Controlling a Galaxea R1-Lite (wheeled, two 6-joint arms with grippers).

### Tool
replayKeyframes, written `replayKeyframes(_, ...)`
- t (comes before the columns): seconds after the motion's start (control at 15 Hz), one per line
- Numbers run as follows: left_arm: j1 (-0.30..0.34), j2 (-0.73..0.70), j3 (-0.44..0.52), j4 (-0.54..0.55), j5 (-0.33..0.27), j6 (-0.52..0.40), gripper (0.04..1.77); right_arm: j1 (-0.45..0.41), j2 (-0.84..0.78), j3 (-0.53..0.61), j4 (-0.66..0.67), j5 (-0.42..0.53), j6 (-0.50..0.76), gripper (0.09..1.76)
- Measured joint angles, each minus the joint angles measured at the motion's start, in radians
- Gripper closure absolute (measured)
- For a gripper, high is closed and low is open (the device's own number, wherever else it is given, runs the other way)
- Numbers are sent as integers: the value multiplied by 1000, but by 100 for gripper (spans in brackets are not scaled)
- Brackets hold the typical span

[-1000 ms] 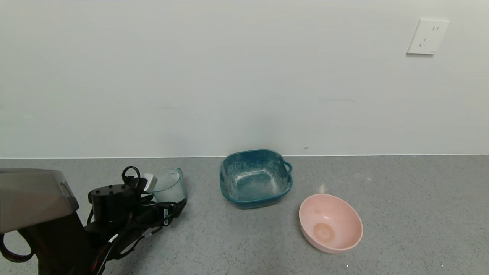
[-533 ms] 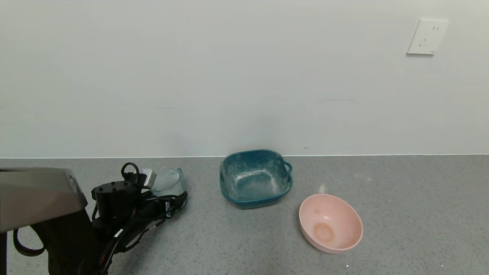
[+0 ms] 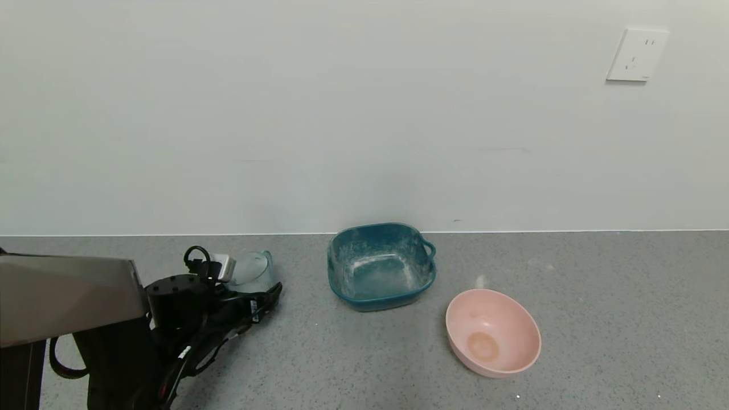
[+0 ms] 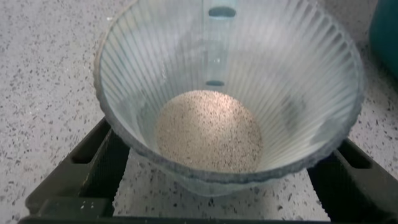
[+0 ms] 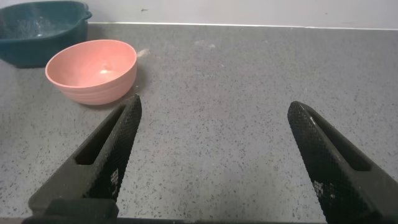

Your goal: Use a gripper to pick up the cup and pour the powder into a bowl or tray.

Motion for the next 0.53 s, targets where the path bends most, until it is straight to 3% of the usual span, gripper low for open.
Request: replayKeyframes(0.53,0,41,-12,-22,1,-1,9,0,0,0,0,0,0,14)
